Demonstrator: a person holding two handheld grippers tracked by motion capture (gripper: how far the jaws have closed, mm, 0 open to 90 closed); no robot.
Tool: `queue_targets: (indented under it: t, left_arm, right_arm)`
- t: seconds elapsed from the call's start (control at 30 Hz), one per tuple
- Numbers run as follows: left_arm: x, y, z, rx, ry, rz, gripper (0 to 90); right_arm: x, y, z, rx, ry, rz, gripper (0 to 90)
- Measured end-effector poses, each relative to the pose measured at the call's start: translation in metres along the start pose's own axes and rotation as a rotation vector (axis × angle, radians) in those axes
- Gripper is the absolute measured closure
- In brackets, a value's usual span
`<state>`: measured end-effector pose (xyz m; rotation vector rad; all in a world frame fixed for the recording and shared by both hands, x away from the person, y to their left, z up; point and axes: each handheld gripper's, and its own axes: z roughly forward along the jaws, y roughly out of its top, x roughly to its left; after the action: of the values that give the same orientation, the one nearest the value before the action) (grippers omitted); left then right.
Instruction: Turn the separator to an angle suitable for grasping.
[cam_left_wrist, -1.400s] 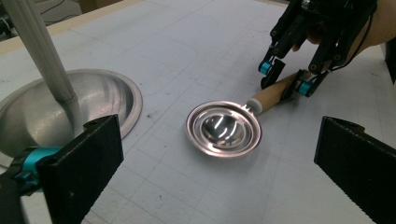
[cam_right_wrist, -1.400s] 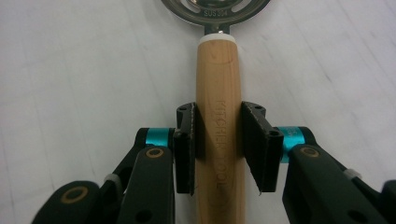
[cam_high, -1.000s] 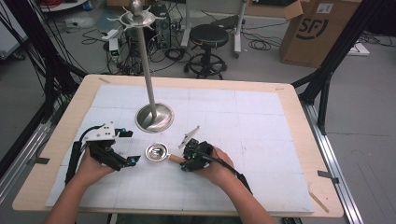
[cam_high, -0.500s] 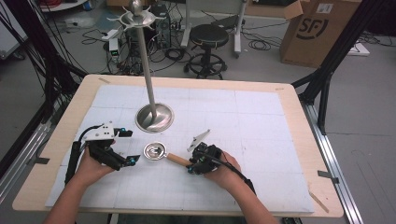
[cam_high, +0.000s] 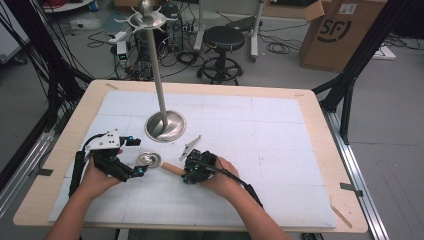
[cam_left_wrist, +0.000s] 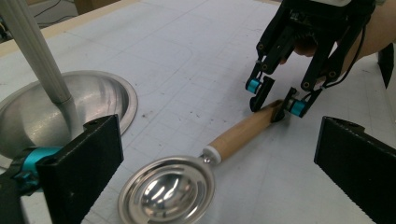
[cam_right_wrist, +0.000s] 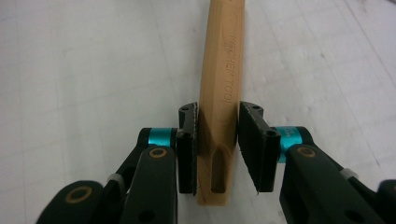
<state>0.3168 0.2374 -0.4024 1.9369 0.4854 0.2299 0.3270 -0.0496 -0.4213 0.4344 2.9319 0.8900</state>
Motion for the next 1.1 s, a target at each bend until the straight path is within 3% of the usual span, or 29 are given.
queue_targets:
  t: [0.23, 0.43, 0.67, 0.9, 1.1]
  left_arm:
    - [-0.001, 0.0, 0.001, 0.005, -0.002, 0.002, 1.8]
    - [0.003, 0.0, 0.002, -0.015, -0.004, -0.014, 1.8]
    - [0.005, -0.001, 0.004, -0.012, -0.02, -0.021, 1.8]
    - [0.005, -0.001, 0.004, -0.011, -0.012, -0.023, 1.8]
    - [0.001, -0.001, 0.007, 0.01, -0.018, -0.008, 1.8]
  right_arm:
    - [0.01, 0.022, 0.015, 0.004, 0.013, -0.071, 68.4]
    - [0.012, 0.03, 0.018, 0.01, 0.006, -0.099, 65.1]
    - [0.003, 0.006, -0.015, -0.042, -0.034, -0.016, 53.9]
    - [-0.01, -0.04, -0.069, -0.144, -0.082, 0.094, 47.2]
    - [-0.019, -0.079, -0.101, -0.223, -0.142, 0.188, 41.9]
